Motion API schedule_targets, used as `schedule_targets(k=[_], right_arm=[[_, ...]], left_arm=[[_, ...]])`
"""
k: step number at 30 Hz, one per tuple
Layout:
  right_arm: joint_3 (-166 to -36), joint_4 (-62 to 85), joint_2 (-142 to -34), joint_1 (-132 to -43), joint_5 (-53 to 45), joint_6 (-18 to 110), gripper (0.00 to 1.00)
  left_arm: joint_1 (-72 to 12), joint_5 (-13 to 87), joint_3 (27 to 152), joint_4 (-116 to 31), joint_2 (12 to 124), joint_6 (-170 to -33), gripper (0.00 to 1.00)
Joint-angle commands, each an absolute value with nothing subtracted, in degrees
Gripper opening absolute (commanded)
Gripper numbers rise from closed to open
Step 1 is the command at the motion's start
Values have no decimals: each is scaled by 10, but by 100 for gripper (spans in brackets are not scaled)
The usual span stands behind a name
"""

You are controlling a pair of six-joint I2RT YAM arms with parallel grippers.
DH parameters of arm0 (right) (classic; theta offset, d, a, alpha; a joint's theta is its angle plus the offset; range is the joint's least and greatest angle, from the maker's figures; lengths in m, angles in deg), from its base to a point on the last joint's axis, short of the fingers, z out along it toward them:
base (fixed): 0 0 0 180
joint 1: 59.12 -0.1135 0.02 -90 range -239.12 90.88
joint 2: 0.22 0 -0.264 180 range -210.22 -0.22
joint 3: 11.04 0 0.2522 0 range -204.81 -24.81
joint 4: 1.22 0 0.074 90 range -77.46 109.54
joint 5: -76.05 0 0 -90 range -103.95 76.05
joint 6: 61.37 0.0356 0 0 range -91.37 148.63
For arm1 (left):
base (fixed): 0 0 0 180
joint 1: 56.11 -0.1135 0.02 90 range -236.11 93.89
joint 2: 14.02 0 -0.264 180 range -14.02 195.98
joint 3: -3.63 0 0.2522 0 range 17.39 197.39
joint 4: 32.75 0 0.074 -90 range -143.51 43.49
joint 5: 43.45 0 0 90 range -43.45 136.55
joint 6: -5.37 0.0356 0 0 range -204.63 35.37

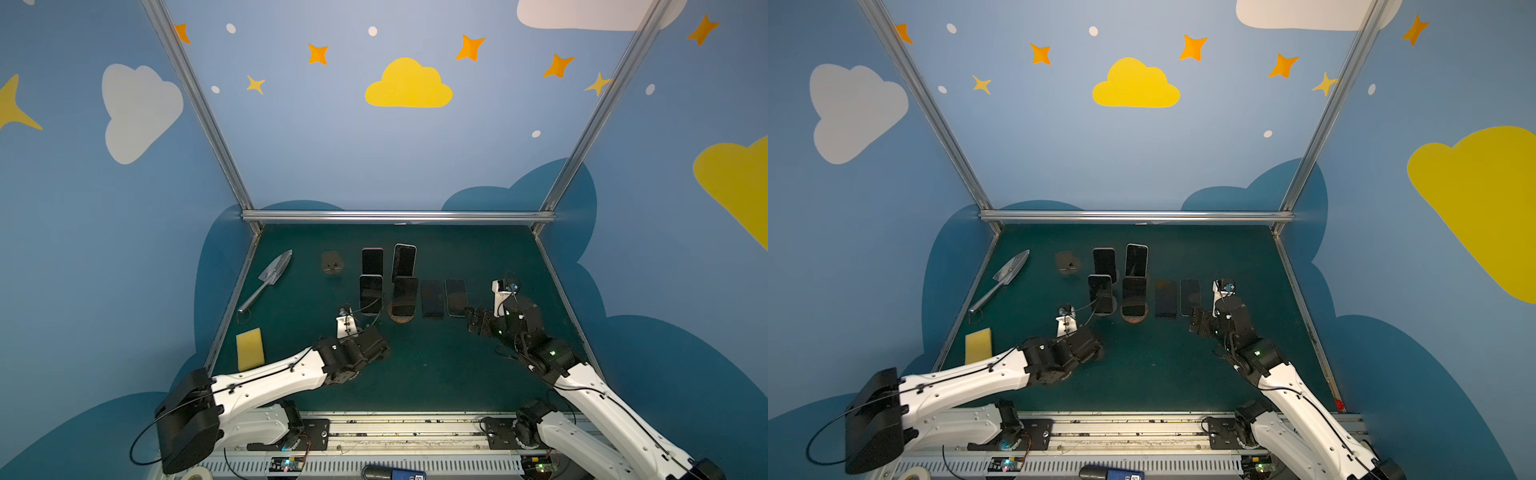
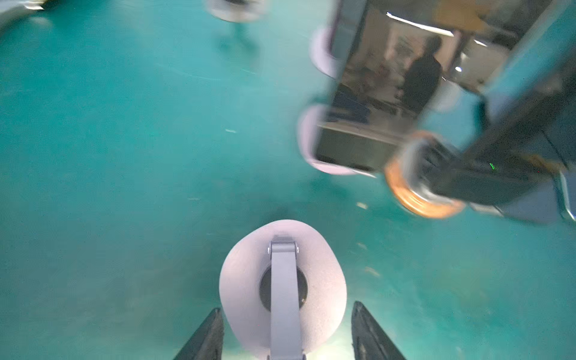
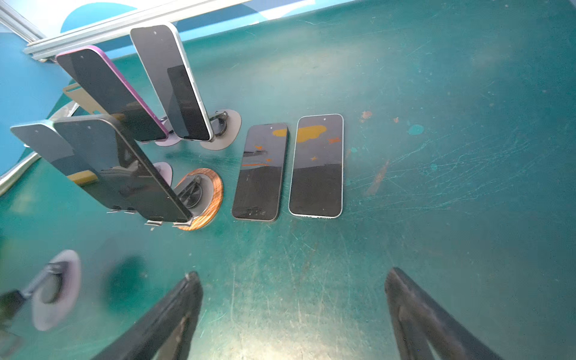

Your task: Remove the phone from the phone stand

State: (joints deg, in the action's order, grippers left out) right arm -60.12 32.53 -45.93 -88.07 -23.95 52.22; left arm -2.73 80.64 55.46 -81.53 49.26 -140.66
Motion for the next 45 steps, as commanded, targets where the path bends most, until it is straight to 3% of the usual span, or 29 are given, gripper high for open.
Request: schedule_targets(k=[1, 7, 15, 21, 25, 32, 38, 45], right_arm=[[-590, 303, -453, -879, -225, 527, 91], [-589, 291, -456, -878, -212, 528, 90], [-584, 282, -456, -878, -214, 528, 90], [-582, 282, -452, -878, -223, 526, 90], [-582, 283, -449, -878, -227, 526, 90], [-582, 276, -449, -878, -216, 523, 89], [-576, 276, -447, -878, -216, 523, 89], [-572, 283, -433, -877, -242, 523, 89]], left_arm=[[-98, 820, 529, -861, 429, -1395, 49], [-253, 756, 539, -766, 383, -1285, 47], [-400, 611, 708, -702, 611, -1184, 45], [-418, 607, 830, -722, 747, -1136, 44], [-437, 636, 851, -729, 754, -1118, 44], [-538, 590, 879, -721, 769, -1091, 44], [-547, 557, 993, -737, 893, -1055, 41], [-563, 599, 1085, -777, 1023, -1071, 40]])
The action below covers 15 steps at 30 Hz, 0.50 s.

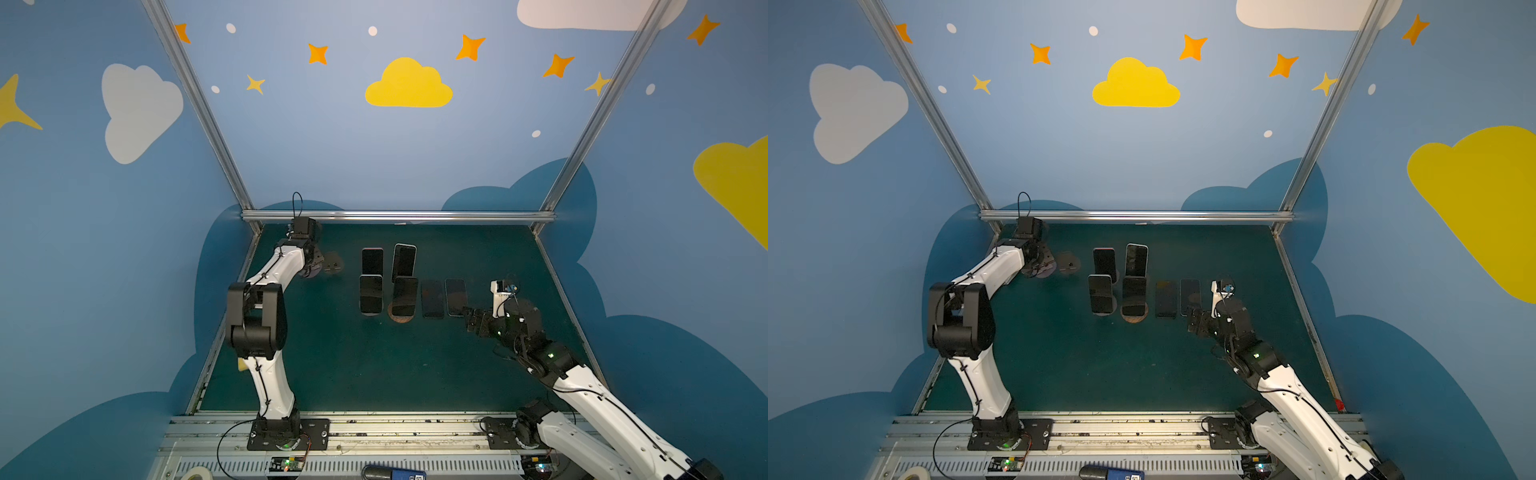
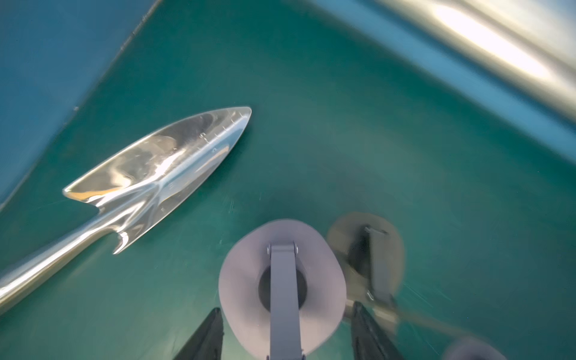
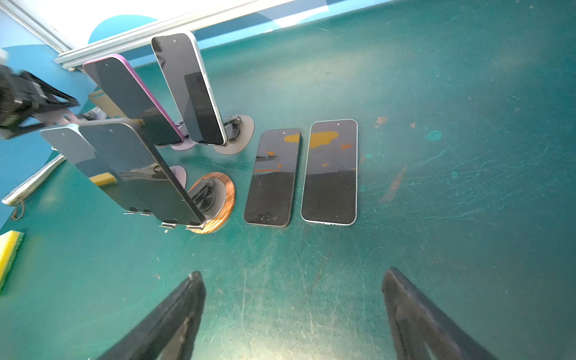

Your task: Remove the phone from the phone stand

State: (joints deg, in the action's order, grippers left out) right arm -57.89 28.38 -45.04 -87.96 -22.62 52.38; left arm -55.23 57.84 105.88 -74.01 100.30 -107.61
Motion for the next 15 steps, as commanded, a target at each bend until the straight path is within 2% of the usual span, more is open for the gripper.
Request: schedule_targets(k=[1, 9, 12, 15], right_arm=[[-569, 281, -427, -877, -244, 523, 89], [-569, 276, -434, -877, -235, 523, 90], [-569, 274, -436, -877, -233, 523, 89], [-568, 275, -435, -877, -232, 522, 90]], left_arm=[[-564, 600, 1088, -779, 1031, -1070, 40], [-565, 593, 1080, -751, 1042, -1061, 43], [-565, 590, 1084, -751, 1048, -1057, 53], [-565, 603, 1084, -755, 1045, -1053, 68]])
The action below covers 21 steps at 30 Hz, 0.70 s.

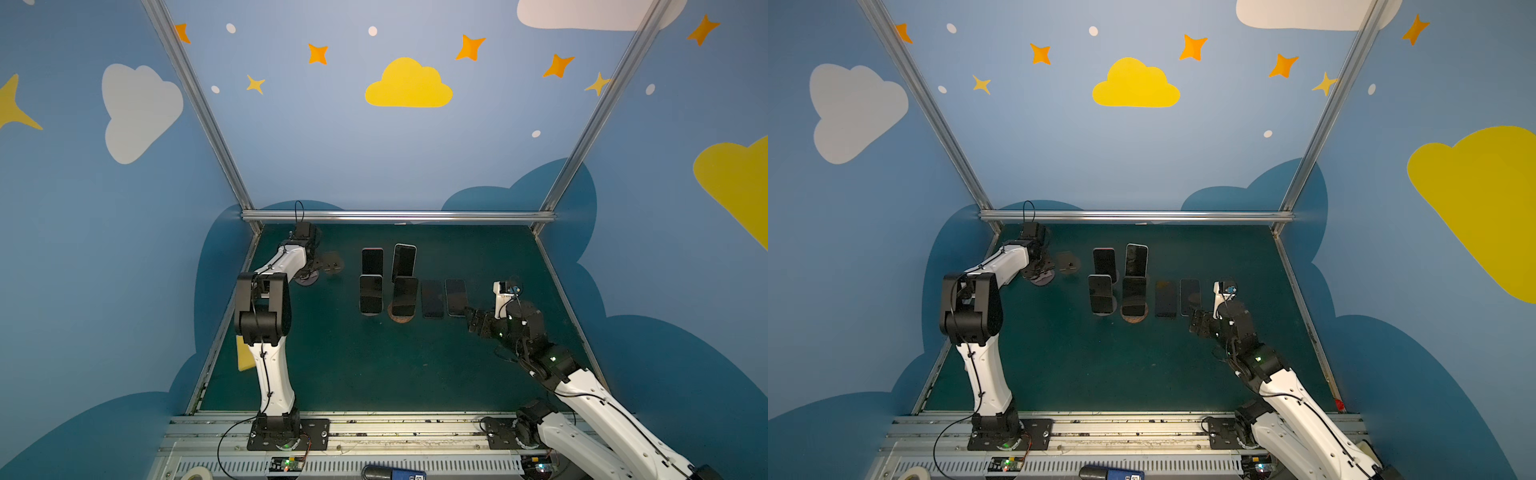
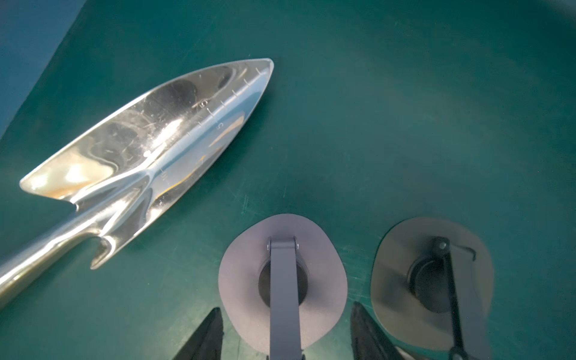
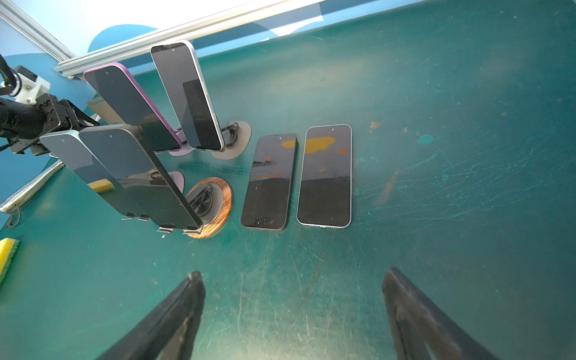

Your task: Remove the phone from the phone stand

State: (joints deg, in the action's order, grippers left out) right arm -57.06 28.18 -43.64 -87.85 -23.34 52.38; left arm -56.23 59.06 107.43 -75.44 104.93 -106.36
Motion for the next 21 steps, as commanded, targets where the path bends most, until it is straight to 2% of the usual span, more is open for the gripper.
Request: schedule_targets(k=[1, 5, 10, 17, 21], right_arm=[[-570, 277, -435, -877, -230, 521, 90], [-573, 278, -444, -877, -219, 518, 90], [-582, 282, -466, -877, -213, 518, 90], [-584, 280, -485, -873, -212, 536, 91], [-581, 294, -492, -872, -255, 580, 91]], left_arm=[[-565, 609, 1083, -757, 1042, -1052, 75], [-566, 619, 1088, -783, 1017, -1043, 87], [-573, 615, 1051, -780, 930, -1071, 96], [-573, 528, 965, -750, 732, -1109, 96], [-545, 458, 867, -650, 591, -1142, 96]])
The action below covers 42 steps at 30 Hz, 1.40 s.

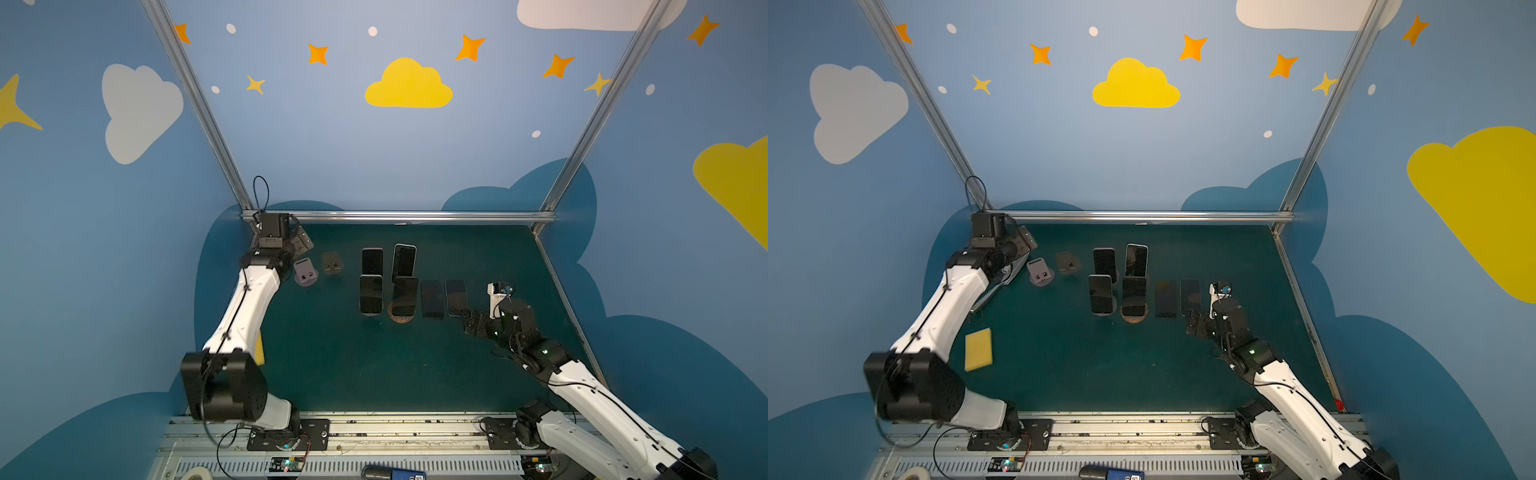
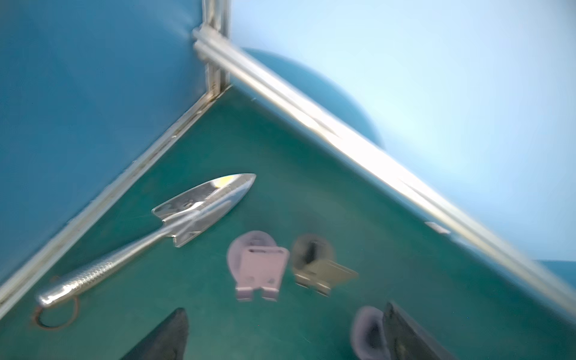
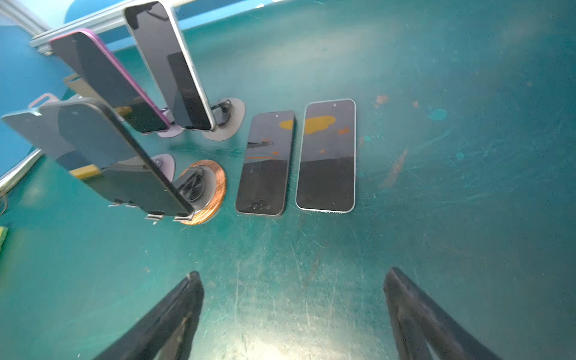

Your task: Remove the phone from the phone stand

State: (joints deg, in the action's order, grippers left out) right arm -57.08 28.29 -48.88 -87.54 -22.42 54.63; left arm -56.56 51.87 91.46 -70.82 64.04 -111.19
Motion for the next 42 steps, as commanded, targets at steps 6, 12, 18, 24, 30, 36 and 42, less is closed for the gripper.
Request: schedule_targets(k=[6, 12, 18, 24, 30, 36, 42], right_arm=[[-570, 292, -492, -872, -192, 621, 90], [-590, 330, -499, -872, -145, 634, 90], [-624, 364, -510, -889, -220, 674, 91], [-663, 302, -533, -924, -188, 647, 89], [-760, 333, -599, -959, -245, 630, 87], [-817, 383, -620, -1023, -375, 636, 84], [-871, 437, -636, -1103, -519, 639, 84]], left_arm=[[-443, 358, 737, -436, 479, -1137, 100], [-416, 303, 684, -386, 425, -1202, 100], [-379, 398, 633, -377, 369, -1203, 100], [-357, 382, 642, -390, 375, -1224, 100], [-344, 401, 650, -411, 377, -1217, 100], [-332, 512, 657, -473, 373, -1234, 100], [-334, 629, 654, -515, 374, -1273, 100]])
